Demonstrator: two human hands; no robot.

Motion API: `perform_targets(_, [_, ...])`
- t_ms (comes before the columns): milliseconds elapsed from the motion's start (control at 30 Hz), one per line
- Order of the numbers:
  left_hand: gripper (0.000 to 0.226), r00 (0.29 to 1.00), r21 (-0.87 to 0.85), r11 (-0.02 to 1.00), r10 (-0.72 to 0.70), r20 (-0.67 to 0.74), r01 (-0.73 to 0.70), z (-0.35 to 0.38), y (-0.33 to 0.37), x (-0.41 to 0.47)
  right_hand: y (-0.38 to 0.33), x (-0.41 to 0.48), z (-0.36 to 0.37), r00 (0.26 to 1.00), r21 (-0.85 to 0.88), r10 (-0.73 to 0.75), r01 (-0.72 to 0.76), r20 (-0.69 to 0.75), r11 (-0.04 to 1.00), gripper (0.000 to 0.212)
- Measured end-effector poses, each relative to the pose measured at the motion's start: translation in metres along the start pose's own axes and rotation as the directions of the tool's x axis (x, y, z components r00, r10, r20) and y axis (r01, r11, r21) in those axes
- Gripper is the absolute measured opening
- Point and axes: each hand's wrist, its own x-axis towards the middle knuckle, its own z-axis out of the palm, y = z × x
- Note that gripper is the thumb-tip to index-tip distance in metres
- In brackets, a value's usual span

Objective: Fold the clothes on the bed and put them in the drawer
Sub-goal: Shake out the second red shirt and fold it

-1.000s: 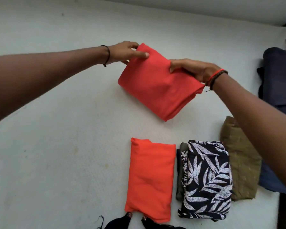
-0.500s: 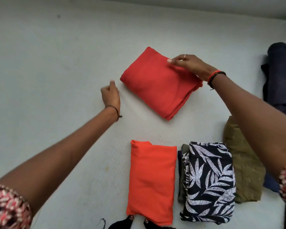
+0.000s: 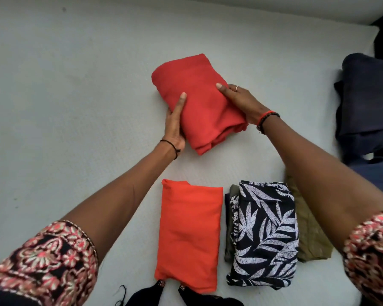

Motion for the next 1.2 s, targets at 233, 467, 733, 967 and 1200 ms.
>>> perform_targets(233, [0.043, 0.987, 0.015, 0.995, -0.095, 0.131, 0.094, 0.007, 0.023, -0.024, 0.02, -0.034, 0.021, 0.996, 0.323, 0.079, -0.061, -0.042, 0.944, 0.06])
perform_targets(467, [0.033, 0.967, 0.014, 0.993, -0.116, 0.228, 0.116, 0.0, 0.034, -0.088, 0.009, -0.112, 0.022, 0.99, 0.526, 0.047, -0.112, 0.135, 0.843, 0.057])
perform_targets(733, [0.03, 0.926, 0.081, 0.959, -0.283, 0.252, 0.271, -0.04, 0.016, -0.168, 0.034, -0.226, 0.043, 0.932, 0.724, 0.076, -0.324, 0.354, 0.609, 0.076])
perform_targets(967, [0.084, 0.863, 0.249, 0.878, -0.46, 0.207, 0.408, -0.107, -0.025, -0.209, 0.099, -0.293, 0.084, 0.953, 0.672, 0.197, -0.301, 0.228, 0.677, 0.102])
perform_targets(1200, [0.044, 0.95, 0.508, 0.811, -0.31, -0.048, 0.29, -0.147, -0.066, -0.218, 0.135, -0.313, 0.124, 0.944, 0.727, 0.323, -0.274, 0.076, 0.63, 0.064])
